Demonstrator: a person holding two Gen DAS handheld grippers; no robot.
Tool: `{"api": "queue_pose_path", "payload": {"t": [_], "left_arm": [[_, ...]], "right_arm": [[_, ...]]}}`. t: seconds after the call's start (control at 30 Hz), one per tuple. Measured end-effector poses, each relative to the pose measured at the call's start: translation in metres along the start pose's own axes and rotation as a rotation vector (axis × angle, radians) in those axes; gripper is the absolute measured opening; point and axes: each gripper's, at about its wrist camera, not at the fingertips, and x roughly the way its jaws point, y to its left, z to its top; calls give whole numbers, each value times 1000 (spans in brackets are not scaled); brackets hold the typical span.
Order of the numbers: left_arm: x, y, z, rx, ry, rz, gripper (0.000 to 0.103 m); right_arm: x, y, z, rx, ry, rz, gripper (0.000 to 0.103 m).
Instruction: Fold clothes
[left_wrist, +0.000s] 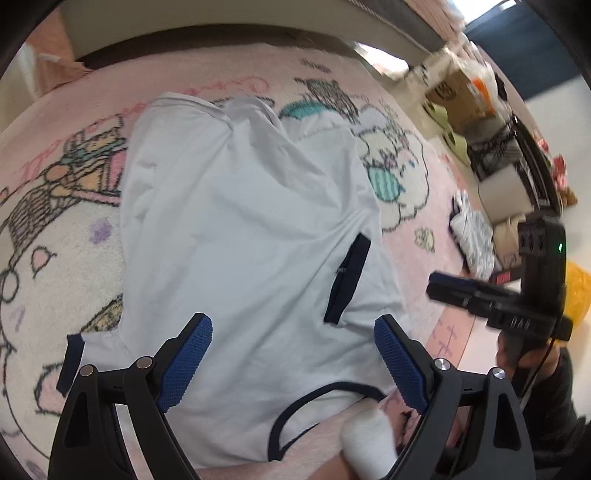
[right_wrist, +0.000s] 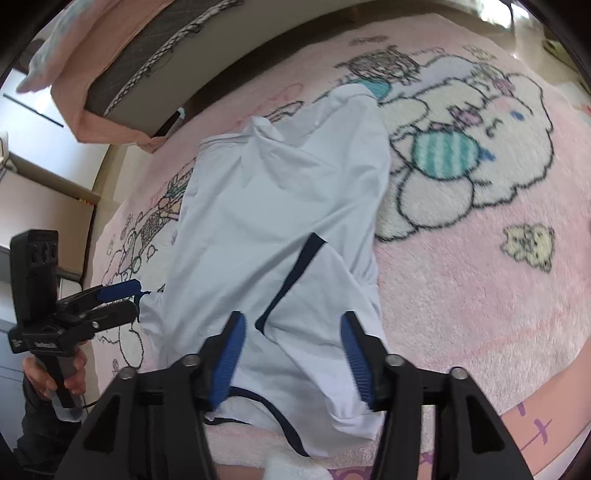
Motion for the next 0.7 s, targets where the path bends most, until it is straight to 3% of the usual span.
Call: {"api": "queue_pose_path", "payload": {"t": [0.1, 0.27, 0.43, 0.6, 0.7], "left_arm": [[-18, 3, -12, -110, -74, 9, 90], [-25, 22, -48, -358, -113, 28, 92], [-15, 43, -96, -529, -102, 145, 92], [-11, 80, -155, -831, -140, 96, 92], [-19, 80, -166, -798, -220, 190, 91]], "right_arm": [[7, 20, 3, -50, 42, 20, 65], [23, 54, 17, -127, 97, -18, 68], [40, 88, 39, -198, 117, -29, 68], [56, 137, 51, -294, 127, -40, 68], [69, 164, 49, -326, 135, -58, 69]]}}
